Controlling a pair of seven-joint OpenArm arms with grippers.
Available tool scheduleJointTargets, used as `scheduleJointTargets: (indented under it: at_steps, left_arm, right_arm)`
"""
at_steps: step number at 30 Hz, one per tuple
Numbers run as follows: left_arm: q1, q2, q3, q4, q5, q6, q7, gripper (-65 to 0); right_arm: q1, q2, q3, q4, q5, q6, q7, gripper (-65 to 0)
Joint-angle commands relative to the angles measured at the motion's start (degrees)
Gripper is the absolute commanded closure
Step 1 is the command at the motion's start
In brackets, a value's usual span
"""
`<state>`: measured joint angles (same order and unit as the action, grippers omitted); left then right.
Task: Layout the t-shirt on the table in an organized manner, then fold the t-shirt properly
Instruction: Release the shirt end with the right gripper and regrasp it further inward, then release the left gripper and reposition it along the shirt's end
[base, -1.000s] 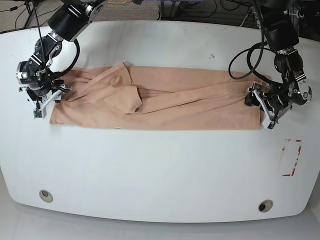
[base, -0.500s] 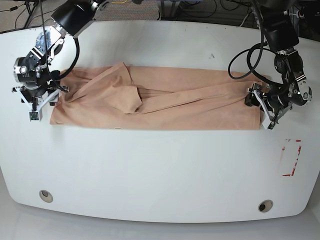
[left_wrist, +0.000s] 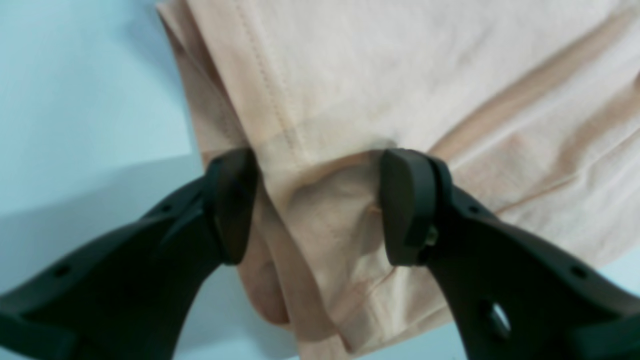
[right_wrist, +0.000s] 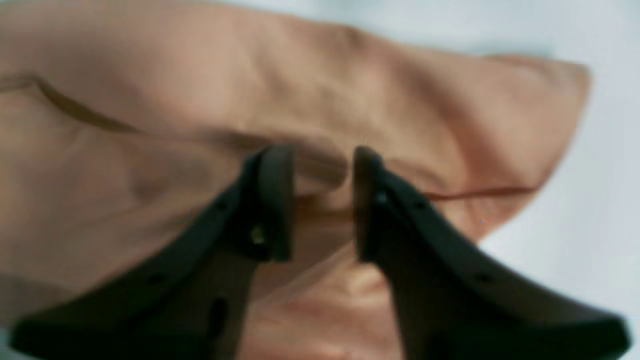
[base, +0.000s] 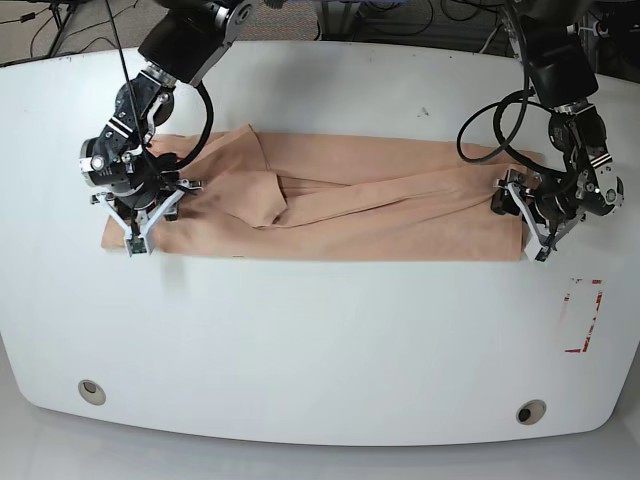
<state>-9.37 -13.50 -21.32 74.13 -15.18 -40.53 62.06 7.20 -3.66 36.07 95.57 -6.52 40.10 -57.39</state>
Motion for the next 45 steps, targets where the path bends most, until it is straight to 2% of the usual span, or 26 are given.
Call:
scheduleJointTargets:
  at_steps: [1, 2, 4, 13, 17, 22, 26, 30, 40, 45]
  left_arm:
    - [-0.4, -0.3, -0.1, 0.2, 1.5, 0.5, 1.8, -37.2]
    - [-0.5, -0.3, -0.2, 0.2, 1.4, 0.5, 1.8, -37.2]
    - [-1.0, -0.3, -0.2, 0.2, 0.4, 0.5, 1.8, -37.2]
    - [-1.5, -0.7, -0.6, 0.2, -11.0, 0.5, 1.8, -37.2]
    - [-1.5, -0.7, -3.8, 0.3, -16.7, 0.5, 2.6, -37.6]
    - [-1.7, -0.8, -9.7, 0.2, -23.9, 0.5, 6.5, -38.1]
    - [-1.7, -1.2, -12.0, 0.2, -27.9, 0.5, 8.1, -43.6]
    - [-1.6, -4.0, -12.4, -0.1, -31.5, 0.5, 9.4, -47.9]
    - [0.4, -7.3, -12.6, -3.8, -31.0, 0.5, 9.0, -48.2]
    - [0.5, -7.7, -12.4, -6.6, -31.0, 0.5, 9.0, -47.9]
  right_arm:
    - [0.8, 0.9, 0.3, -5.1, 0.2, -0.1, 5.1, -8.4]
    - [0.8, 1.2, 0.4, -7.2, 0.0, -0.1, 6.2, -4.6]
    - [0.7, 2.3, 0.4, -9.6, 0.2, -0.1, 7.2, -1.6]
    - [0.5, 4.1, 0.5, -15.0, 0.4, -0.1, 9.5, -1.3]
    - [0.5, 4.1, 0.4, -14.6, 0.1, -0.1, 9.5, -1.3]
    - [0.5, 4.2, 0.3, -14.6, 0.1, -0.1, 9.5, -1.3]
    - [0.5, 4.2, 0.3, -14.6, 0.1, -0.1, 9.4, -1.3]
    - [0.5, 4.2, 0.3, -14.6, 0.1, -0.1, 9.4, -1.1]
    - [0.5, 4.3, 0.4, -14.6, 0.4, -0.1, 9.4, -1.1]
    - [0.5, 4.3, 0.4, -14.6, 0.4, -0.1, 9.4, -1.1]
